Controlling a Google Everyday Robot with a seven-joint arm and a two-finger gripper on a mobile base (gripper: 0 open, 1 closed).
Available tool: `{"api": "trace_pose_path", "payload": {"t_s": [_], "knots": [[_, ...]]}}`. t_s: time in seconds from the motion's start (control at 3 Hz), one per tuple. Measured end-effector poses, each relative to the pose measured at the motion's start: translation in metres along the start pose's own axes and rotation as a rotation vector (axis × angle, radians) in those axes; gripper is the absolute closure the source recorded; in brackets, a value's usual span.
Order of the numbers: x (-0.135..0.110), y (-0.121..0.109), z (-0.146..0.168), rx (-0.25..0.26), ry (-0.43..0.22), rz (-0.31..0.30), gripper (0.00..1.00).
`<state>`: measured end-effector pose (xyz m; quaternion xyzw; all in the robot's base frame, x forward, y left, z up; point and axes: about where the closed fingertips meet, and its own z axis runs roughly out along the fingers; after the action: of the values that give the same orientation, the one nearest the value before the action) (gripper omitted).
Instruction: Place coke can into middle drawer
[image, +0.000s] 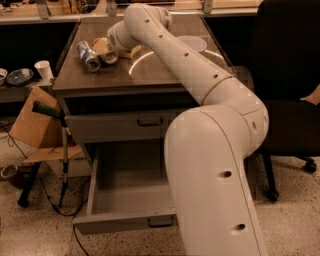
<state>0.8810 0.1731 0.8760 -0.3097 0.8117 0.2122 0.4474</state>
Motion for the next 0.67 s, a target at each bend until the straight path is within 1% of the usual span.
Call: {"api": "trace_pose_path", "payload": {"t_s": [0.33,0.67], "knots": [[0.0041,-0.0017,0.0014,0.019,0.026,-0.001,0.42],[0.0083,-0.0006,0.0047,0.034,0.059,-0.013,0.44]]}}
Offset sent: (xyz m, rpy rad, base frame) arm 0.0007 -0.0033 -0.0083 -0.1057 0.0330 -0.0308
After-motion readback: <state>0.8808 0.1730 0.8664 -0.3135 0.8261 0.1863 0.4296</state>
